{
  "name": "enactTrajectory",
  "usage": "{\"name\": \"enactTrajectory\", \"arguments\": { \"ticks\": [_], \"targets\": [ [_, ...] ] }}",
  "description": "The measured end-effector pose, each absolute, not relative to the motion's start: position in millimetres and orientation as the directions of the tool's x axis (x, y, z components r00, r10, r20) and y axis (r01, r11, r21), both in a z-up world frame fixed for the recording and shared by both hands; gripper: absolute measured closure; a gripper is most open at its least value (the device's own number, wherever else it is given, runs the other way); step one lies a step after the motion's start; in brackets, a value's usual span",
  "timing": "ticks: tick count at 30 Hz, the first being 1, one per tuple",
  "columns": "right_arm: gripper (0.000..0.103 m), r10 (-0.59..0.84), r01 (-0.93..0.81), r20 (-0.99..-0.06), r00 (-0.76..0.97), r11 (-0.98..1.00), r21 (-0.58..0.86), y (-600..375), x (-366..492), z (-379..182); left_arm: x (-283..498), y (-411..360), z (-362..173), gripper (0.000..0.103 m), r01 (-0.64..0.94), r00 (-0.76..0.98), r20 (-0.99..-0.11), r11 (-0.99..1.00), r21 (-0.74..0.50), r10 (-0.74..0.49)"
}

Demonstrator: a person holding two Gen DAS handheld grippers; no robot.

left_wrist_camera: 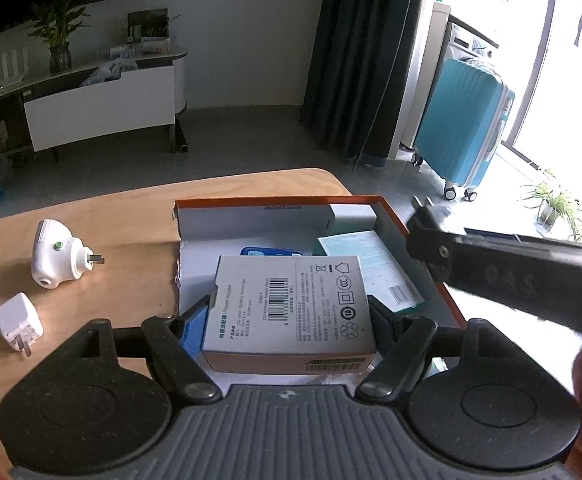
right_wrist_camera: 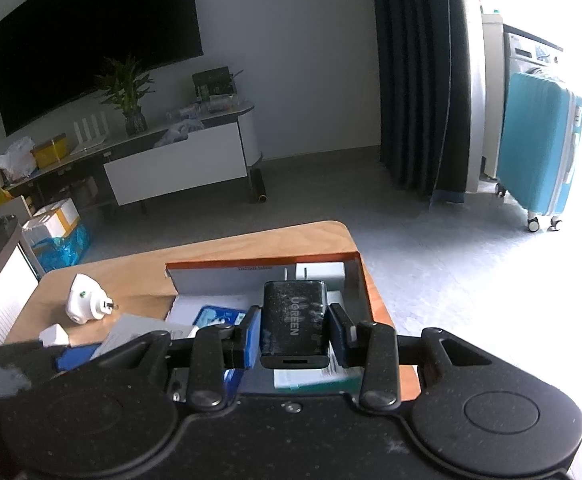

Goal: Organize rigid objects
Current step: 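Lower the white box and black charger into the tray and open both tools, then withdraw both tools from the tray toward the remaining items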

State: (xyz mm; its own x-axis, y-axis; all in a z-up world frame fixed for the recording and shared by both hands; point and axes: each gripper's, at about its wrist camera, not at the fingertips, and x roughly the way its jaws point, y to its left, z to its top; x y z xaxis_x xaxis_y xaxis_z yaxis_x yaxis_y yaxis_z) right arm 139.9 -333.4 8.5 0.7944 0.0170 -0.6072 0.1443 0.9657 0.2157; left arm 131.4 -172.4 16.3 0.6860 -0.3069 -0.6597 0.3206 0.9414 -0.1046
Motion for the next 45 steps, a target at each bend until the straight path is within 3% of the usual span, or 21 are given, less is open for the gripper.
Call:
{"name": "enactTrajectory", "arguments": {
  "ticks": [3,11,19,28,39,45],
  "targets": [
    [0.052,0.008,0.15,-0.587,0.809,0.964,0.22,-339,152,5,134,-172,15,0.024,0.322,0.68,-0.665,0.941,-0.107,-0.308],
    [0.049,-0.034,0.186,-0.559,0.829,0.958,0.218,-352,133,17,133,-176,12,0.024,0.347,0.659,-0.671,0.929,-0.13,-0.34],
    [0.047,-0.066,0.221,-0.528,0.847,0.946,0.237,-365,104,31,118,-198,14,0.023,0.472,0.585,-0.662,0.86,-0.192,-0.469],
    [0.044,-0.041,0.192,-0.515,0.856,0.951,0.244,-353,92,40,111,-180,23,0.017,0.403,0.635,-0.667,0.904,-0.145,-0.39],
    [0.025,0.013,0.12,-0.506,0.863,0.966,0.23,-313,94,50,103,-134,42,0.012,0.278,0.687,-0.676,0.956,-0.094,-0.266],
    [0.024,0.053,0.076,-0.515,0.855,0.971,0.225,-289,99,51,103,-103,48,0.01,0.207,0.709,-0.673,0.974,-0.091,-0.213]
  ]
}}
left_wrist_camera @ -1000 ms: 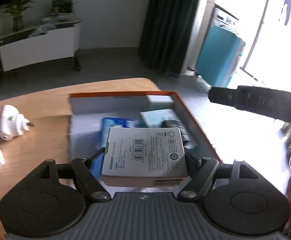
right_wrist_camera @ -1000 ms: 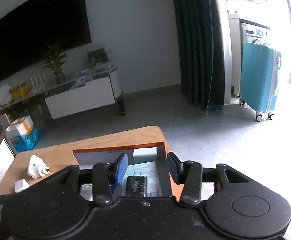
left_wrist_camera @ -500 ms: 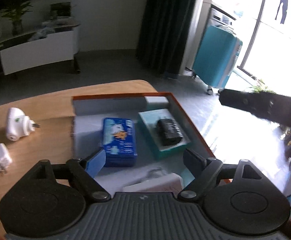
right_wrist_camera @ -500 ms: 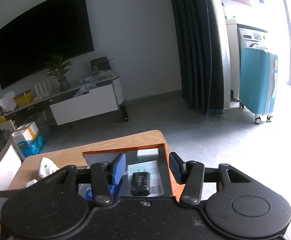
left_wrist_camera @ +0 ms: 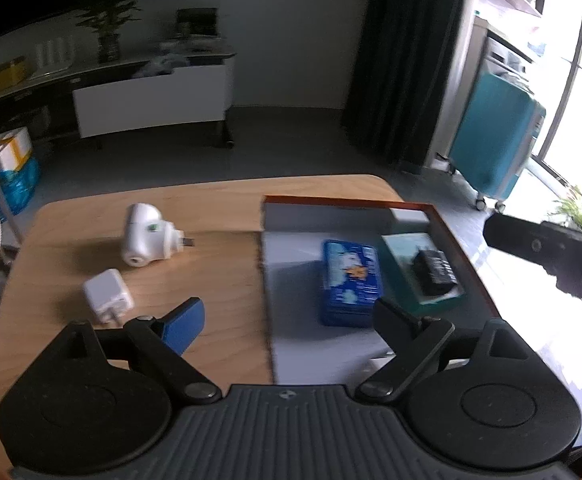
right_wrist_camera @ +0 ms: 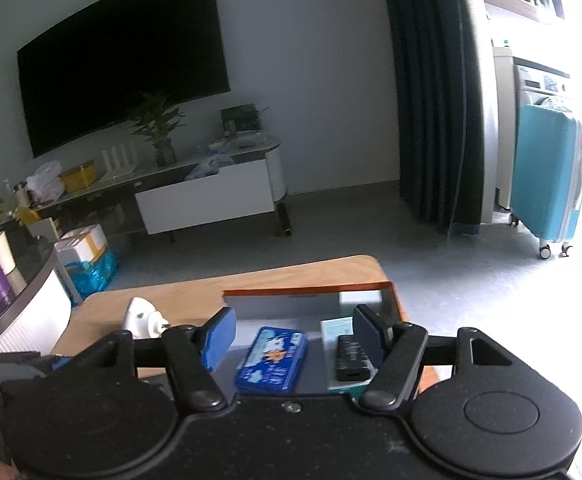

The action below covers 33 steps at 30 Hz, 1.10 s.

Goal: Organize rigid objects
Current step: 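Withdraw both tools from the tray toward the remaining items, then grasp the small white charger cube with left tool while right tool grasps the white plug-in freshener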

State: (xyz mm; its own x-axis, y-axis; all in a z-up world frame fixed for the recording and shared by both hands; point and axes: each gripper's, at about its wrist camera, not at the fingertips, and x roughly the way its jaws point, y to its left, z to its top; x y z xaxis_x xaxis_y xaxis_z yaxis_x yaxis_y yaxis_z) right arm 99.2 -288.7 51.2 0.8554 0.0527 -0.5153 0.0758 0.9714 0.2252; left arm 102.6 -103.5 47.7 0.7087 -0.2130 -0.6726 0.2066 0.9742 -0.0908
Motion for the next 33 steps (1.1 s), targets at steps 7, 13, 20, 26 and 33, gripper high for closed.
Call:
{"name": "enactTrajectory", "arguments": {
  "ticks": [7,13,20,26,33],
  "targets": [
    [0.024,0.103,0.024,-0.535,0.839,0.974,0.224,-262,109,48,101,-79,47,0.01,0.156,0.716,-0.676,0.983,-0.091,-0.176],
    [0.024,0.135,-0.013,-0.55,0.824,0.976,0.219,-242,116,45,100,-62,45,0.01,0.129,0.72,-0.674,0.986,-0.104,-0.165],
    [0.024,0.174,-0.054,-0.569,0.804,0.974,0.22,-222,123,36,97,-32,30,0.01,0.077,0.715,-0.685,0.99,-0.12,-0.138],
    [0.024,0.208,-0.089,-0.585,0.784,0.97,0.226,-208,127,26,96,-5,15,0.009,0.016,0.702,-0.705,0.992,-0.127,-0.102],
    [0.024,0.229,-0.105,-0.593,0.772,0.966,0.236,-202,129,17,113,18,-6,0.007,-0.07,0.678,-0.734,0.99,-0.122,-0.043]
  ]
}}
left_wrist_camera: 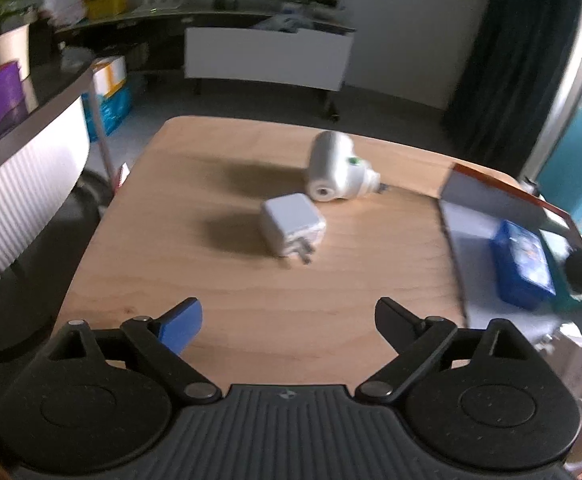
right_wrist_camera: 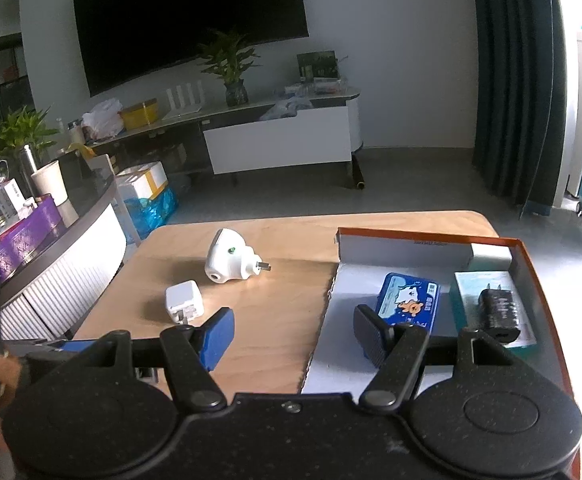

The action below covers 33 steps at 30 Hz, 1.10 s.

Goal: Organize rigid objects
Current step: 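Grasp the small white charger cube with left tool while right tool grasps the white plug-in freshener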

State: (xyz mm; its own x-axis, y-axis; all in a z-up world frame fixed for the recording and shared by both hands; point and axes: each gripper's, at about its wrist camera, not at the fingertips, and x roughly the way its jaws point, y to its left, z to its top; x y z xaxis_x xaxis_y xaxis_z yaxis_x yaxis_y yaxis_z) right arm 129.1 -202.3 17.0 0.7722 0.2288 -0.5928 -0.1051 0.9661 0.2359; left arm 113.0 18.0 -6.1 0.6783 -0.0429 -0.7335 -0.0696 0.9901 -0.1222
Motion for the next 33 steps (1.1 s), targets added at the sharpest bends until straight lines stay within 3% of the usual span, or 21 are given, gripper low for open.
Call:
{"name": "enactTrajectory", "arguments": {
  "ticks": [13,17,20,21,25,27,33],
  "targets": [
    [0.024,0.255,-0.13,-0.606,0.753,0.961,0.242,-193,145,4,169,18,-23,0.009,-0.138,0.697,-0.717,0.981,-0.138,-0.003],
    [0.024,0.26,-0.138,-0.606,0.752,0.961,0.242,-190,153,3,178,11,-27,0.024,-0.143,0.701,-0.712,0.985,-0.093,0.034],
    [0.024,0.27,-0.149,-0.603,0.751,0.958,0.244,-188,160,1,171,11,-26,0.053,-0.099,0.726,-0.687,0.992,-0.082,0.016],
    [0.024,0.278,-0.159,-0.603,0.747,0.957,0.244,-186,163,0,168,12,-26,0.058,-0.089,0.728,-0.686,0.993,-0.076,0.013],
    [0.023,0.324,-0.214,-0.6,0.732,0.945,0.249,-174,181,-4,158,25,-22,0.061,-0.05,0.728,-0.685,0.994,-0.098,-0.031],
    [0.018,0.356,-0.267,-0.593,0.723,0.935,0.235,-166,193,-5,151,34,-18,0.061,-0.037,0.724,-0.688,0.994,-0.107,-0.047],
    [0.012,0.429,-0.463,-0.612,0.665,0.879,0.114,-128,240,-14,141,54,-14,0.061,-0.016,0.723,-0.687,0.992,-0.124,-0.075]
  ]
}}
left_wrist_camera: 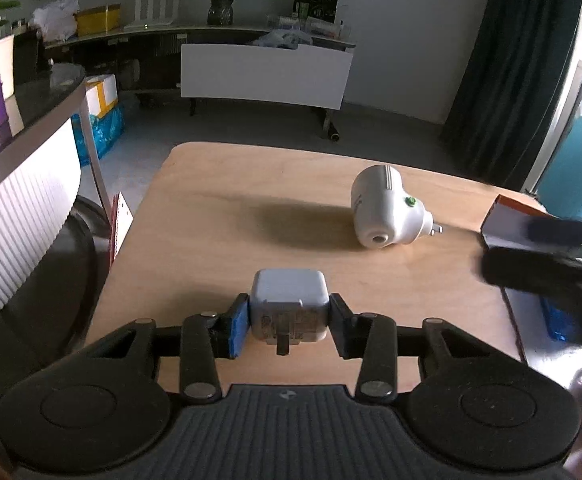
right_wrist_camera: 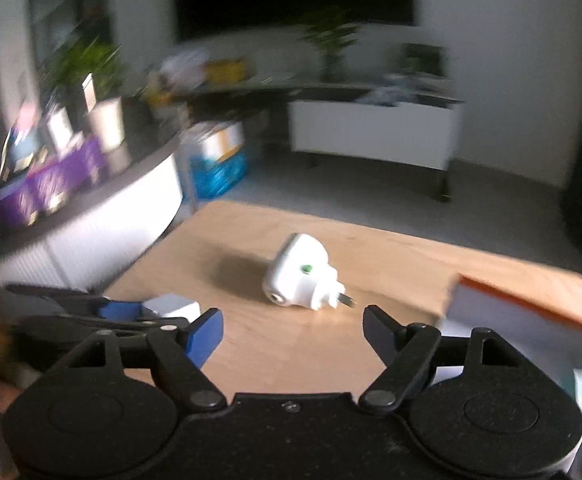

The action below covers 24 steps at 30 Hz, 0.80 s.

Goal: Organize rigid objects
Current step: 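Grasp the small white charger cube with left tool while right tool grasps the white plug-in freshener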

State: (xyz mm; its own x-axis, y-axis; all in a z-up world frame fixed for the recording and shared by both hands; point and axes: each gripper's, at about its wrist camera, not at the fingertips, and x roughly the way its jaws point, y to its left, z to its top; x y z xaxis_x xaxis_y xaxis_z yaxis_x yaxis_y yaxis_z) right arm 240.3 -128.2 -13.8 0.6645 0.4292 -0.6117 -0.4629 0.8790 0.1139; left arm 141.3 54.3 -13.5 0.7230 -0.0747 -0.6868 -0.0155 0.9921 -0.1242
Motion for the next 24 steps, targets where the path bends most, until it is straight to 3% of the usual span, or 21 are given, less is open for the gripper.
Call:
{"name": "enactTrajectory", "arguments": {
  "ticks": [7,14,16,24],
  "targets": [
    [0.012,0.386,-0.543,-0.671,0.633,0.84,-0.029,-97,300,-43,137,61,-14,0.061,-0.006,0.739,-0.666,0.987,-0.162,-0.105],
    [0.013,0.399,-0.573,-0.721,0.566,0.82,0.003,-82,330,-69,146,66,-16,0.061,-0.018,0.754,-0.648,0.982,-0.187,-0.109],
    [0.023,0.417,-0.564,-0.709,0.569,0.825,0.033,-83,326,-70,147,68,-17,0.061,-0.025,0.757,-0.644,0.98,-0.196,-0.109],
    [0.024,0.417,-0.455,-0.679,0.604,0.88,0.135,-102,281,-49,141,71,-12,0.061,-0.04,0.761,-0.64,0.978,-0.207,-0.104]
  ]
}}
